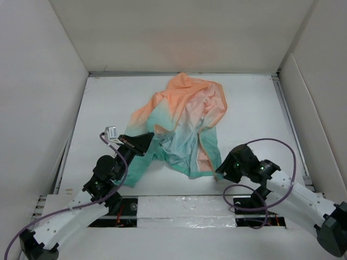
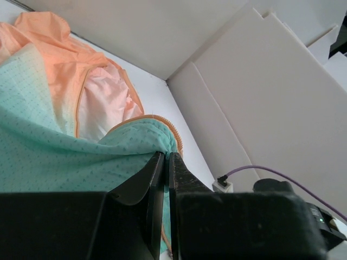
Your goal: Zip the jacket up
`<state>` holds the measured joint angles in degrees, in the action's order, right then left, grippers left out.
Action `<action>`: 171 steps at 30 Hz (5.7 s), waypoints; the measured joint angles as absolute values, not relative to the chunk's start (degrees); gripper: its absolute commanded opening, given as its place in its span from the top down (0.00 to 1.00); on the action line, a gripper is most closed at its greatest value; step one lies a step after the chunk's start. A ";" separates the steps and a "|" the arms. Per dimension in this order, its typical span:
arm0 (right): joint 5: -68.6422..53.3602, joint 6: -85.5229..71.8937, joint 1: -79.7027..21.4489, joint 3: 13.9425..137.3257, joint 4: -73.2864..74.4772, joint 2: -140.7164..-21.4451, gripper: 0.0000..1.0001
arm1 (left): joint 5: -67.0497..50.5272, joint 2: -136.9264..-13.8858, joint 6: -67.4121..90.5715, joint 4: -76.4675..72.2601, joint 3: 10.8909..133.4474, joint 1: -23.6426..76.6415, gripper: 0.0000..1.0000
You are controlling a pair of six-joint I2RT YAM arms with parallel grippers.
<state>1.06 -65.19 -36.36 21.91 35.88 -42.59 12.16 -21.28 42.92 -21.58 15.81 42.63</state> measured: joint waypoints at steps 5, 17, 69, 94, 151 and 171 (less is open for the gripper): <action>0.40 -69.30 -36.51 21.91 35.05 -49.91 0.46 | 11.42 -18.17 42.96 -21.82 15.79 42.63 1.00; 0.86 -79.64 -38.06 18.31 35.09 -39.79 0.61 | 11.09 -14.46 42.92 -23.07 15.77 42.63 1.00; 16.84 -79.00 -45.50 21.02 27.55 -40.75 1.00 | 8.16 -15.51 42.94 -24.84 15.46 42.63 1.00; 1.41 -55.35 -41.85 15.97 -41.76 -42.19 1.00 | -9.98 -52.90 60.80 -65.23 15.55 42.63 1.00; -15.44 -76.36 -39.44 28.95 -73.67 -74.32 1.00 | 18.50 -52.99 32.58 -68.03 21.28 51.70 1.00; -15.46 -79.09 -40.25 32.36 -73.84 -82.11 1.00 | 16.75 -54.94 35.31 -72.27 21.28 51.70 1.00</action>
<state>-15.46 -79.09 -40.25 32.36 -73.84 -82.11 16.75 -54.94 35.31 -72.27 21.28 51.70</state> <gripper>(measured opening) 0.030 0.024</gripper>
